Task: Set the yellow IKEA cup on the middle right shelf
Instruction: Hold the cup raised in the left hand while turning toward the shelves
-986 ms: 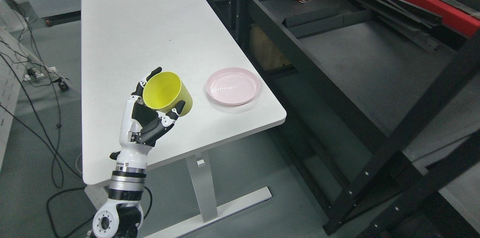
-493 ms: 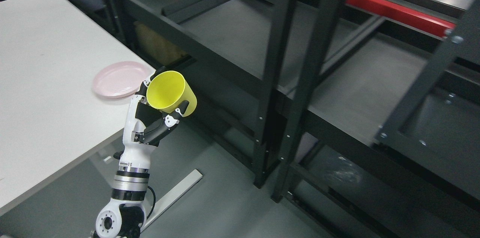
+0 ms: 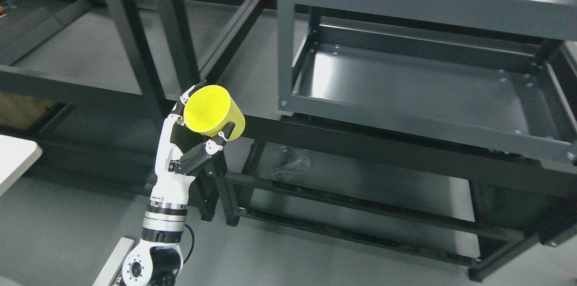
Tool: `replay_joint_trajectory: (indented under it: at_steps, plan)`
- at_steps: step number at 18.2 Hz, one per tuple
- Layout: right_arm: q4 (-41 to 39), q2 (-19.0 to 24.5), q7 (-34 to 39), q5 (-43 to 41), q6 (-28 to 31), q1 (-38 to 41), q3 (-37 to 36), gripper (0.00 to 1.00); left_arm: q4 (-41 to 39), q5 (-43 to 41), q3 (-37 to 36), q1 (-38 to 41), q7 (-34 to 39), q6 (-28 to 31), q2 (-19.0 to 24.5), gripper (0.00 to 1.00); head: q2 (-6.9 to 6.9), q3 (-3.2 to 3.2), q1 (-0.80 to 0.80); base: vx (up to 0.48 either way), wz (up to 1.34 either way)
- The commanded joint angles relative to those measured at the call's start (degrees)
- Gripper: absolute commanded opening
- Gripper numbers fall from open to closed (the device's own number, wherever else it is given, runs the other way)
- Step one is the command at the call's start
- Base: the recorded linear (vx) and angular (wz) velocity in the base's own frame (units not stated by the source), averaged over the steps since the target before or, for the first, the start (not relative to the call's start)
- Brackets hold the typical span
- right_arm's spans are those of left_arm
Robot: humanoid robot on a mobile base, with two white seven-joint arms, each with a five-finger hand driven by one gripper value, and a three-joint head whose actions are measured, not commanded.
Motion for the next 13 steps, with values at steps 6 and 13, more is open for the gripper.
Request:
replay_joint_trajectory:
  at_steps: [6, 13]
  plan:
    - [0.0, -1.0, 0.14, -1.41, 0.04, 0.77, 0.97, 0.99, -0.05, 1.46, -3.33, -0.09, 0.02, -0.18, 1.0, 0.01, -0.01, 0.0, 0.0, -0.106, -0.7]
    - [0.0, -1.0, 0.14, -1.41, 0.04, 0.77, 0.97, 0.99, -0.14, 1.9, -9.98, -2.19, -0.24, -3.69, 1.0, 0.01, -0.03, 0.0, 0.0, 0.032, -0.16]
